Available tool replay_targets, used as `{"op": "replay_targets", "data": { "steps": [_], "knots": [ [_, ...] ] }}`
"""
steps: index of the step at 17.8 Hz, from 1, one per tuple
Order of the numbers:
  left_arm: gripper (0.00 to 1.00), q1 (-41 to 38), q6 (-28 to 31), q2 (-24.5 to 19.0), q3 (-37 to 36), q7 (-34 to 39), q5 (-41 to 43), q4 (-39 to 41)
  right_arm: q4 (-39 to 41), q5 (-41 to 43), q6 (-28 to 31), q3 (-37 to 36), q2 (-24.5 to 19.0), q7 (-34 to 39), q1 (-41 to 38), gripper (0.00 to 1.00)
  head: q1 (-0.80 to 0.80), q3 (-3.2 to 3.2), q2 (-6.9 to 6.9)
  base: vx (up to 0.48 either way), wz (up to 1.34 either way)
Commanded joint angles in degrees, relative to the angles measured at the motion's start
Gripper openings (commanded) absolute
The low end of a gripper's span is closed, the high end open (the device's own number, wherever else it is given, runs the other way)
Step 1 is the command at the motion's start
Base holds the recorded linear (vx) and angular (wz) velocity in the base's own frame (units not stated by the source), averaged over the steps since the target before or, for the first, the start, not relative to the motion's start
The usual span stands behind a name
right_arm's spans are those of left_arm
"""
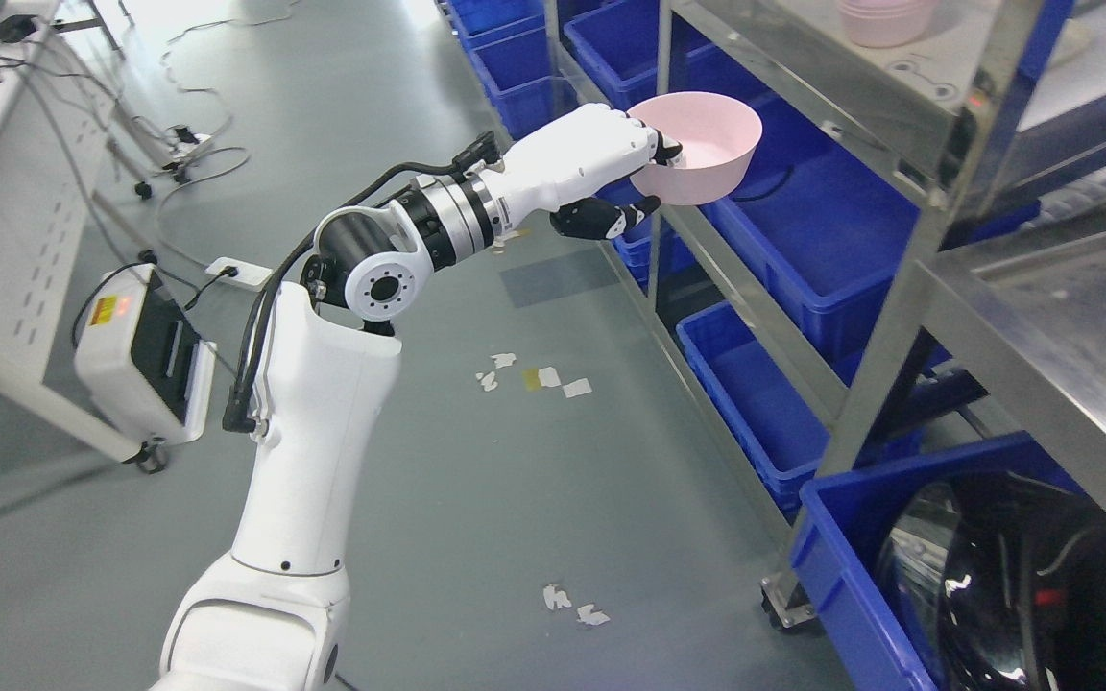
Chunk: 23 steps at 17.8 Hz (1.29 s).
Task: Stack pink IKEA bowl on shelf middle layer
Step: 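Hold the pink bowl raised in the left hand while the robot turns and drives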
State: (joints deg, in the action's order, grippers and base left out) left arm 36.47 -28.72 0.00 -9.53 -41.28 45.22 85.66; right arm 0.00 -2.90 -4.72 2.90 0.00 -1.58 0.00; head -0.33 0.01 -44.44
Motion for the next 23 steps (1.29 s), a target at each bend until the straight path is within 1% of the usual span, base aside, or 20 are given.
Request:
{"op": "replay_targets", "data": {
  "steps": [1,6,12,23],
  "knots": [
    [0.06,-0.4,0.3,-1.0,1.1,0.0,0.1,1.2,1.0,0.0,0.0,0.0,1.0,0.1,-1.2,1.0,0.0,0.0,0.0,0.03,0.66],
    [0.06,-1.9,0.2,-1.0,2.8,0.0,0.0,1.4,1.0,0.0,0.0,0.0,1.0,0.1,-1.2,1.0,0.0,0.0,0.0,0.045,0.73],
    [0.06,-2.2,0.1,-1.0,2.1,0.1,0.0,1.4,1.0,0.0,0.0,0.0,1.0,0.1,-1.2,1.0,0.0,0.0,0.0,0.061,0.56],
    [0.06,-4.0,-1.5,-1.0,2.1,0.2,-0.1,2.5,1.0,0.0,0.0,0.0,1.0,0.1,-1.2,1.0,0.0,0.0,-0.01,0.027,0.04]
  ]
}}
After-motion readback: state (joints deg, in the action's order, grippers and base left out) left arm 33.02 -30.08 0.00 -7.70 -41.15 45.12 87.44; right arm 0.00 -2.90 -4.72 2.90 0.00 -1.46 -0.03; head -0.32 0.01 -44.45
